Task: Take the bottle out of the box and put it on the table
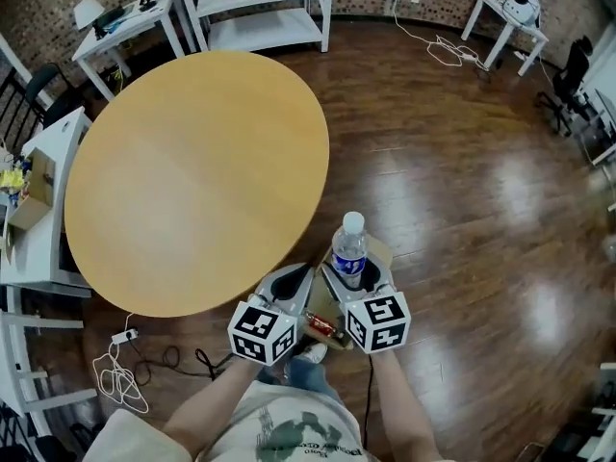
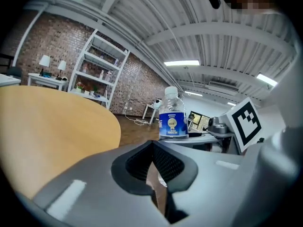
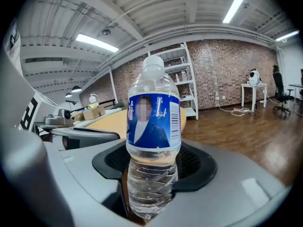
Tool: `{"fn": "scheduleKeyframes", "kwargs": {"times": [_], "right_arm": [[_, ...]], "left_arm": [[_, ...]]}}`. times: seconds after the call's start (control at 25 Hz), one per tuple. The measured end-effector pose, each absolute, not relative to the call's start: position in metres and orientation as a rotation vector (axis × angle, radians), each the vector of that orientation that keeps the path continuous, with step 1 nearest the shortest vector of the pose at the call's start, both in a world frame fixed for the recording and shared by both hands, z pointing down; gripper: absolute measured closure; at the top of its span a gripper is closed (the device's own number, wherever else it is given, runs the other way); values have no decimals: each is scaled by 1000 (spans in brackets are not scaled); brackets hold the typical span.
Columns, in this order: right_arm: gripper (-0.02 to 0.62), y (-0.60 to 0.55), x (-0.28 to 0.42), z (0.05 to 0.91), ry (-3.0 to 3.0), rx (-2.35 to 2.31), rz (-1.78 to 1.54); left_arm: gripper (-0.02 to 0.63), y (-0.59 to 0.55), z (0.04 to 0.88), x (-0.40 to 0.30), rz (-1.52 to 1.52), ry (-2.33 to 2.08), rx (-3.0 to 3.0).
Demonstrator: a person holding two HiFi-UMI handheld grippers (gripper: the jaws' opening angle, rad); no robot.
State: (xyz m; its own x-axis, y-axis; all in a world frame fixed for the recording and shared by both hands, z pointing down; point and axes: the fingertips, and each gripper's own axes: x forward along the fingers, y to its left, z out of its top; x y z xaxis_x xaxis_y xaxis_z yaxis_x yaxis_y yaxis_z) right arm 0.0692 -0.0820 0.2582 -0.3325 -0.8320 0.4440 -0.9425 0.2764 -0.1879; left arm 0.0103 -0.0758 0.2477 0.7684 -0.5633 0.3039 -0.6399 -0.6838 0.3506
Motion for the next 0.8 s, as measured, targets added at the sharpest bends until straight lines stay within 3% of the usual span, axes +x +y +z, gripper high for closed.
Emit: {"fn": "scheduleKeyframes", "kwargs": {"times": [0.8], "right_arm": [[320, -151, -180, 192, -2624, 1347, 288]], "left_arm": [[607, -116, 194, -224, 6, -1301, 2414]]}}
